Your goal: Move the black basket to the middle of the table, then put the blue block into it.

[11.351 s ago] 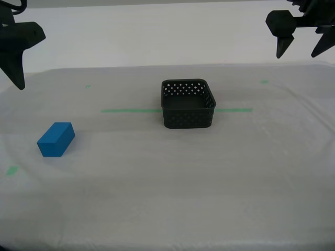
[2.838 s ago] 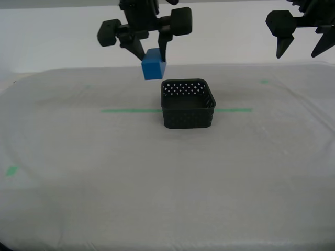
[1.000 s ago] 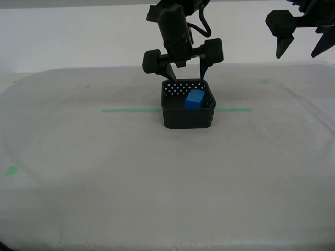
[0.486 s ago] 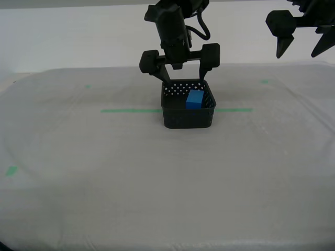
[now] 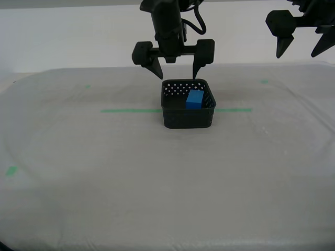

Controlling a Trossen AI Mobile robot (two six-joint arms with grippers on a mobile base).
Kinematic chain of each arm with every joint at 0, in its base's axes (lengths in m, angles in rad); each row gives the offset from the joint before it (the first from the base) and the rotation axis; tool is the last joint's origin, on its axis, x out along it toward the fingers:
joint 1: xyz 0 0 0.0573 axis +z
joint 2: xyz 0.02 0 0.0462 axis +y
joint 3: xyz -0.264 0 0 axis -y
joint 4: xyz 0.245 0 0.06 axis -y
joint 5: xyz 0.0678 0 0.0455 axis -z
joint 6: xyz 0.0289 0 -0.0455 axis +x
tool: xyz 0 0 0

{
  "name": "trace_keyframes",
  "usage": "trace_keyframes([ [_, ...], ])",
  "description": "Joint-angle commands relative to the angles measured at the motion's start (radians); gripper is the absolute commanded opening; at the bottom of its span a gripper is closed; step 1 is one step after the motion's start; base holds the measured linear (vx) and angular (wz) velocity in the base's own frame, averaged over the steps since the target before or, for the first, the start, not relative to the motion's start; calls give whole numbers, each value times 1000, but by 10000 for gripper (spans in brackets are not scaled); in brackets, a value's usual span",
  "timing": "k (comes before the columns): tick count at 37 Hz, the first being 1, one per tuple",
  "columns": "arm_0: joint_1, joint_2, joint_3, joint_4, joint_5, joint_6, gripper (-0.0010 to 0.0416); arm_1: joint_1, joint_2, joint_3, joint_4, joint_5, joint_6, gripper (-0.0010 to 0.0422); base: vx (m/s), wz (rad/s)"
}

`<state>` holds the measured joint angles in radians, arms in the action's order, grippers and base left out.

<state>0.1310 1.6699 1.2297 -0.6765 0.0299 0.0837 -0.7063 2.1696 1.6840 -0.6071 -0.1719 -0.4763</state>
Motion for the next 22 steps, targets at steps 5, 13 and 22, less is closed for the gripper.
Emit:
trace_keyframes([
  [5, 0, 0, 1, 3, -2, 1, 399, 12, -50, 0, -52, -25, 2, 401, 0, 0],
  [13, 0, 0, 1, 3, -2, 1, 399, 27, -109, 0, -69, -23, 25, 401, 0, 0],
  [22, 0, 0, 1, 4, -2, 2, 399, 59, -151, -1, -114, -23, 49, 401, 0, 0],
])
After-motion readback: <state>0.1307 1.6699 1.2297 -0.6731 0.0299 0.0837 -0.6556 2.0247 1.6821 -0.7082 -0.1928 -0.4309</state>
